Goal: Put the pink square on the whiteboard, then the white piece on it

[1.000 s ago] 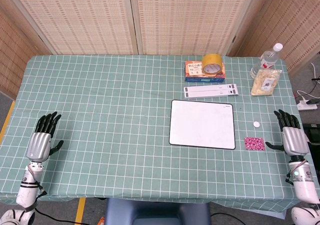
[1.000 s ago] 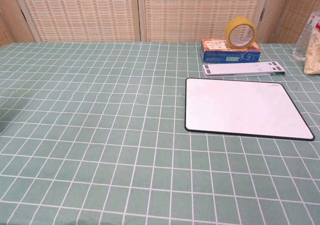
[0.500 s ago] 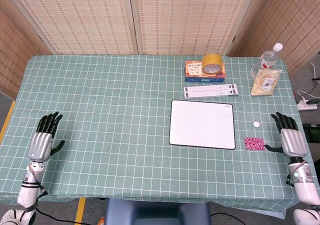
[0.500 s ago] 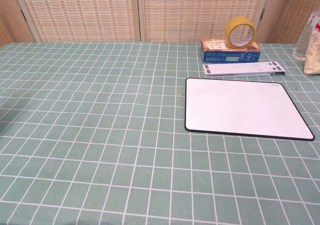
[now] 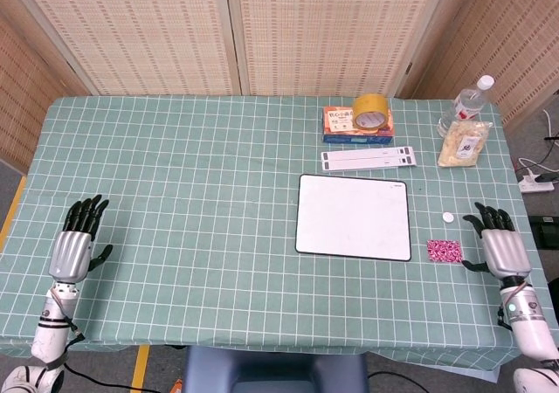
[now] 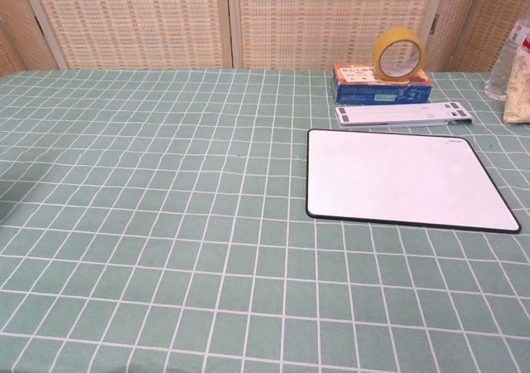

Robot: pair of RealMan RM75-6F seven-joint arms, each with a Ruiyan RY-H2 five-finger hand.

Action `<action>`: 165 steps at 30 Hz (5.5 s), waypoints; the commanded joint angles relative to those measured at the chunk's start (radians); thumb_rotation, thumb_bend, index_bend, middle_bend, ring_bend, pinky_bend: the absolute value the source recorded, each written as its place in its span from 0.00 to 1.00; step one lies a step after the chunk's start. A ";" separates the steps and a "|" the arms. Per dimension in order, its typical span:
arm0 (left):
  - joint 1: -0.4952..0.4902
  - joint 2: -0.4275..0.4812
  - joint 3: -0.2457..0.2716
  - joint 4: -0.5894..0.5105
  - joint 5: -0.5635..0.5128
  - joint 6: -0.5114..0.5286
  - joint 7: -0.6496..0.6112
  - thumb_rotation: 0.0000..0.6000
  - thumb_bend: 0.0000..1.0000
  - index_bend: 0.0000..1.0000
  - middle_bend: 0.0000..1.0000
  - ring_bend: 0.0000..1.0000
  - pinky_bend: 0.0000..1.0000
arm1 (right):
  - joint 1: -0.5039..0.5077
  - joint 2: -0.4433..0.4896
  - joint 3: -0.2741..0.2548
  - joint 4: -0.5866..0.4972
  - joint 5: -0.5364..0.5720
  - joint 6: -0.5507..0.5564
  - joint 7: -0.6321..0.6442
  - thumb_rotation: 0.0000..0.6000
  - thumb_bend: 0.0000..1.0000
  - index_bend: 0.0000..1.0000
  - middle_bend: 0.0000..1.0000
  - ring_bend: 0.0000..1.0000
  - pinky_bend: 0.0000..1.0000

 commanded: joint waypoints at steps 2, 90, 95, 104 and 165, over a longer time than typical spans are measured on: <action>-0.003 0.002 -0.004 0.003 -0.006 -0.011 -0.011 1.00 0.21 0.00 0.00 0.00 0.00 | 0.021 0.024 0.004 -0.079 0.060 -0.075 -0.109 1.00 0.10 0.26 0.00 0.00 0.00; -0.010 0.016 -0.021 -0.019 -0.017 -0.011 -0.077 1.00 0.21 0.00 0.00 0.00 0.00 | 0.131 0.024 -0.009 -0.186 0.343 -0.274 -0.390 1.00 0.30 0.39 0.00 0.00 0.00; -0.009 0.015 -0.020 -0.015 -0.017 -0.013 -0.079 1.00 0.21 0.00 0.00 0.00 0.00 | 0.127 0.030 -0.006 -0.196 0.333 -0.259 -0.375 1.00 0.31 0.42 0.00 0.00 0.00; -0.010 0.014 -0.020 -0.014 -0.016 -0.013 -0.076 1.00 0.21 0.00 0.00 0.00 0.00 | 0.145 0.113 0.038 -0.318 0.299 -0.206 -0.348 1.00 0.31 0.42 0.00 0.00 0.00; -0.009 0.026 -0.023 -0.025 -0.023 -0.030 -0.079 1.00 0.23 0.00 0.00 0.00 0.00 | 0.416 0.081 -0.015 -0.246 0.754 -0.278 -0.564 1.00 0.10 0.36 0.00 0.00 0.00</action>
